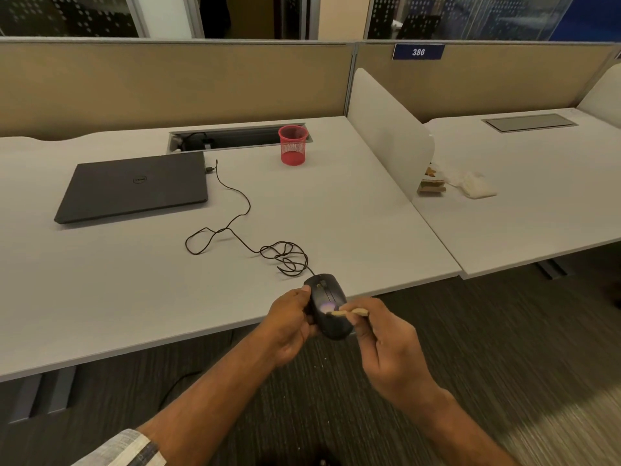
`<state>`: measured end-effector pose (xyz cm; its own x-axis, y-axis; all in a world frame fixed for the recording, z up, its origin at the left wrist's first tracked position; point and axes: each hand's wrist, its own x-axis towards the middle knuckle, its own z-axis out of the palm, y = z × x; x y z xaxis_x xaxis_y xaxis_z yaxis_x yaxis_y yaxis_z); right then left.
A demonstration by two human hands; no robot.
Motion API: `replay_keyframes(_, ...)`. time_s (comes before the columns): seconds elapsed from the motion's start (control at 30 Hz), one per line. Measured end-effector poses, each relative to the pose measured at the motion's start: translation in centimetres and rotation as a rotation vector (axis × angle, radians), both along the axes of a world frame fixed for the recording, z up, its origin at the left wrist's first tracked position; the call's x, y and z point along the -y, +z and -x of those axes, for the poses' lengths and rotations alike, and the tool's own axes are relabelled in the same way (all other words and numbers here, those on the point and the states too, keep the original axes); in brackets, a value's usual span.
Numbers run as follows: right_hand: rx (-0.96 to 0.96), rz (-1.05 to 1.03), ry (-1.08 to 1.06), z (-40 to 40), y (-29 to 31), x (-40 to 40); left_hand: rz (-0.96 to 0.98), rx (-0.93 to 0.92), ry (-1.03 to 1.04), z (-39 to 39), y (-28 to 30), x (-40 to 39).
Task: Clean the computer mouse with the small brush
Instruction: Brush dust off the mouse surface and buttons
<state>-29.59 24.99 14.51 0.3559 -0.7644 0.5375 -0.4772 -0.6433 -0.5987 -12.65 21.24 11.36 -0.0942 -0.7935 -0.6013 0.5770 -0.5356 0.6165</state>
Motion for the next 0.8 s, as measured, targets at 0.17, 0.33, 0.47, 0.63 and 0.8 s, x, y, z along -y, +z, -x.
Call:
replay_keyframes(0.17,-0.024,-0.047,0.042,-0.1,0.1,-0.7,-0.008,-0.011,0.016,-0.2,0.1,-0.1)
replay_keyframes(0.33,0.092,0.024,-0.066,0.8,0.8,0.5,-0.01,0.006,-0.007,-0.2,0.4,-0.2)
replay_keyframes(0.47,0.031,-0.005,-0.075,0.9,0.6,0.7,-0.009,0.03,-0.025,0.0,0.3,-0.3)
replay_keyframes(0.63,-0.02,-0.087,0.019,0.9,0.3,-0.2,-0.026,0.027,-0.009,-0.2,0.1,-0.3)
replay_keyframes(0.8,0.026,-0.048,-0.048,1.5,1.4,0.5,-0.036,0.009,-0.018,-0.6,-0.5,-0.4)
